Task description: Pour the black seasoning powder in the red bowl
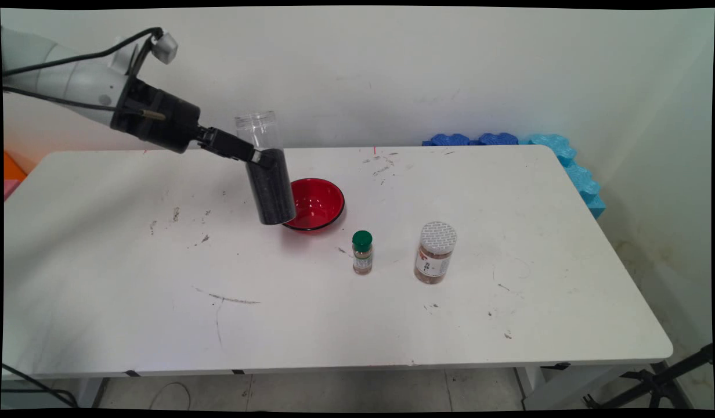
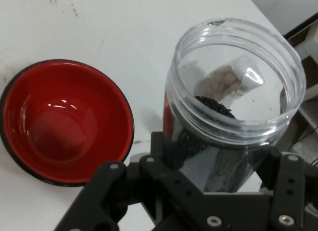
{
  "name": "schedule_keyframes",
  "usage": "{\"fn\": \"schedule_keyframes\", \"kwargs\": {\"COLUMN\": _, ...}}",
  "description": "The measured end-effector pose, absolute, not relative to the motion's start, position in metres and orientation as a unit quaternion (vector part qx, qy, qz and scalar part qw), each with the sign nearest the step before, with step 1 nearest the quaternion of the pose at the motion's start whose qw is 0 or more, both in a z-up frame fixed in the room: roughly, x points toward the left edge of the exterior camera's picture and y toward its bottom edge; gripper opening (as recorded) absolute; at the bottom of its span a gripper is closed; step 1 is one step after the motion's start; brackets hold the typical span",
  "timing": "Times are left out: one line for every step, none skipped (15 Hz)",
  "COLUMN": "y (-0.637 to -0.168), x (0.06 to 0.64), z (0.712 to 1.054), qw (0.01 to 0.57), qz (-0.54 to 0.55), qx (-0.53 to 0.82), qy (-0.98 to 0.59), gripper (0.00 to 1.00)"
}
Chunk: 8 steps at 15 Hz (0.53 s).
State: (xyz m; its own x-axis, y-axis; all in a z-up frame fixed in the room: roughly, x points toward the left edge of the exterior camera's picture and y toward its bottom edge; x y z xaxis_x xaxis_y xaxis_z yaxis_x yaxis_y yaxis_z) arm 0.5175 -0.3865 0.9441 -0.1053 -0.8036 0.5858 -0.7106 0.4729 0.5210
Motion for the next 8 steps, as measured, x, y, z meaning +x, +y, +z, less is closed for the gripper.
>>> {"fn": "schedule_keyframes", "kwargs": {"y": -0.389, "x": 0.516, "z": 0.943, "qw": 0.432, "qz": -0.061, "qx": 0.52, "qy": -0.734, "gripper": 0.0}}
{"fn": "schedule_keyframes", "kwargs": {"y": -0.392, "x": 0.515, "z": 0.942, "qw": 0.432, "qz": -0.07, "qx": 0.531, "qy": -0.725, "gripper": 0.0}}
{"fn": "schedule_keyframes", "kwargs": {"y": -0.394, "x": 0.514, "z": 0.941, "qw": 0.431, "qz": -0.078, "qx": 0.542, "qy": -0.718, "gripper": 0.0}}
{"fn": "schedule_keyframes", "kwargs": {"y": -0.397, "x": 0.513, "z": 0.939, "qw": 0.429, "qz": -0.087, "qx": 0.553, "qy": -0.709, "gripper": 0.0}}
{"fn": "schedule_keyframes", "kwargs": {"y": -0.398, "x": 0.513, "z": 0.938, "qw": 0.427, "qz": -0.094, "qx": 0.563, "qy": -0.701, "gripper": 0.0}}
{"fn": "schedule_keyframes", "kwargs": {"y": -0.401, "x": 0.511, "z": 0.936, "qw": 0.425, "qz": -0.102, "qx": 0.573, "qy": -0.693, "gripper": 0.0}}
{"fn": "schedule_keyframes", "kwargs": {"y": -0.403, "x": 0.51, "z": 0.934, "qw": 0.424, "qz": -0.109, "qx": 0.583, "qy": -0.685, "gripper": 0.0}}
{"fn": "schedule_keyframes", "kwargs": {"y": -0.406, "x": 0.51, "z": 0.932, "qw": 0.423, "qz": -0.116, "qx": 0.594, "qy": -0.675, "gripper": 0.0}}
